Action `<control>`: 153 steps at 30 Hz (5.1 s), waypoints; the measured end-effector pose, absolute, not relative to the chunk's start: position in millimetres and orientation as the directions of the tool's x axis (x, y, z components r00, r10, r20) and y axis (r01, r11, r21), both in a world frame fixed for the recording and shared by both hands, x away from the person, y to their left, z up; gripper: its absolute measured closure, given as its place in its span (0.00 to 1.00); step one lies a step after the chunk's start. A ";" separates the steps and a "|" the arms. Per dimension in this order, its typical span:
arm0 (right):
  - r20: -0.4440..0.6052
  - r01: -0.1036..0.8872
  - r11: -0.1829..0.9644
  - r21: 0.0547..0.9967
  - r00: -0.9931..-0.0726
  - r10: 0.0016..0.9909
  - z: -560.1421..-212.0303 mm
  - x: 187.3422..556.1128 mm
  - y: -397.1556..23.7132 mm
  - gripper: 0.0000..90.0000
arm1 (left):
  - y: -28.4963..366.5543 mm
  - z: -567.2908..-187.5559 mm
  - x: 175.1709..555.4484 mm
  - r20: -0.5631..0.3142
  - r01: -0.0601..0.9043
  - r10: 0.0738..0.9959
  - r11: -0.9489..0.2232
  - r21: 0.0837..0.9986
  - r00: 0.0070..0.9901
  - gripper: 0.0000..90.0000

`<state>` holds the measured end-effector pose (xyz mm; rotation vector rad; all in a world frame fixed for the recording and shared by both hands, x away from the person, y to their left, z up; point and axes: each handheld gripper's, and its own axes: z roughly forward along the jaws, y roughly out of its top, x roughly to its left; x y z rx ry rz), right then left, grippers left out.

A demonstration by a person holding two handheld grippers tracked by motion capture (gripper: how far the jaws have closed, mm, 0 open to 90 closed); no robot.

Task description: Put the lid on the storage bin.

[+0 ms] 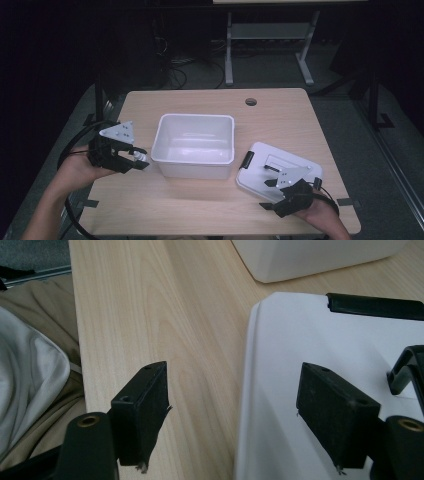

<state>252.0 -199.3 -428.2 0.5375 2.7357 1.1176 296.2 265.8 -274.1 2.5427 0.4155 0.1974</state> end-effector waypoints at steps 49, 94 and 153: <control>0.033 0.283 0.618 0.733 -0.923 0.383 -419.5 257.5 -214.9 0.31 | 224.2 -296.4 360.6 0.044 0.299 0.369 -0.812 0.501 0.928 0.67; 0.035 0.286 0.609 0.740 -0.920 0.390 -420.7 253.6 -216.8 0.31 | 219.5 -336.9 370.7 0.019 0.349 0.405 -0.809 0.474 0.914 0.67; 0.015 0.266 0.623 0.735 -0.926 0.378 -419.3 251.4 -214.9 0.32 | 219.5 -351.5 371.2 0.022 0.351 0.408 -0.811 0.468 0.913 0.70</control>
